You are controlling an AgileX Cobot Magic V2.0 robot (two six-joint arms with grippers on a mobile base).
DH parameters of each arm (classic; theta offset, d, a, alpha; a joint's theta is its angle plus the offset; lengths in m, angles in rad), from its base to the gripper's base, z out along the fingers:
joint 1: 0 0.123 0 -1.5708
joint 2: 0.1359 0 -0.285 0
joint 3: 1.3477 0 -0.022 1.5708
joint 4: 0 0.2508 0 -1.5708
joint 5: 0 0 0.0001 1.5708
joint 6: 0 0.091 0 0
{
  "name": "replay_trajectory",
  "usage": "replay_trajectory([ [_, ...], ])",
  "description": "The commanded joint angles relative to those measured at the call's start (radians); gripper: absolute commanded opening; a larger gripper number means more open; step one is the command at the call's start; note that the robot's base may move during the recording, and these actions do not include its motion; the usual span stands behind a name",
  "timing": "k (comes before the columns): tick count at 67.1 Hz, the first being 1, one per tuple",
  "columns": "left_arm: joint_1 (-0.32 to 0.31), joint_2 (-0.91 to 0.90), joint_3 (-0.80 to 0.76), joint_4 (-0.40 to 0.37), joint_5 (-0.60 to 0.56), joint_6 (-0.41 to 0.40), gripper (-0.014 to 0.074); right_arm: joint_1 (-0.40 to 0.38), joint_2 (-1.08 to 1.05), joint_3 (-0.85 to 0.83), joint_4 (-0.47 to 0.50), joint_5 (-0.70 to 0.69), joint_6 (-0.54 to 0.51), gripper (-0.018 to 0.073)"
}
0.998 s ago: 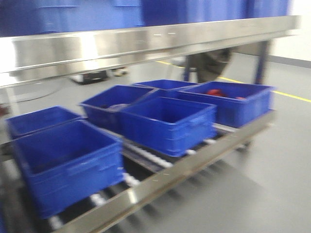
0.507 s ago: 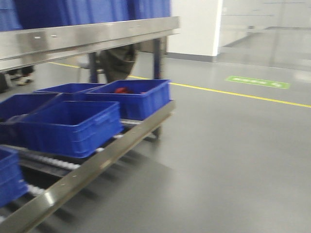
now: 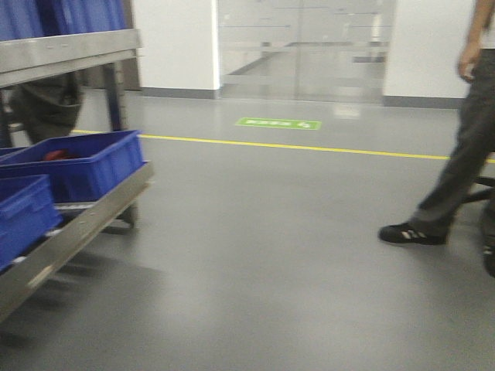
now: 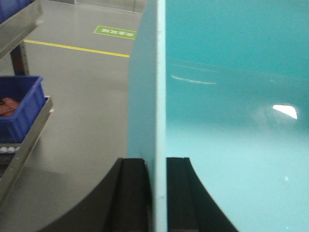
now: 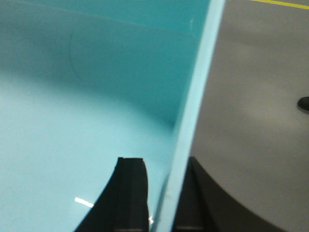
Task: Fetch blue bin and place on conveyor start
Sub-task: 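Hold the teal bin with both grippers while the base backs away, then carry the teal bin with both grippers across the room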
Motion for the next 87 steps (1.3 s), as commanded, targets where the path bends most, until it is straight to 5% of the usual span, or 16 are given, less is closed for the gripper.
replay_trajectory([
  [1, -0.001, -0.015, -0.014, -0.048, -0.051, -0.018, -0.0111, -0.005, -0.007, -0.006, -0.010, -0.046, -0.023, -0.0151],
  [87, -0.001, -0.015, -0.014, -0.048, -0.051, -0.018, -0.0111, -0.005, -0.007, -0.006, -0.010, -0.046, -0.023, -0.0151],
])
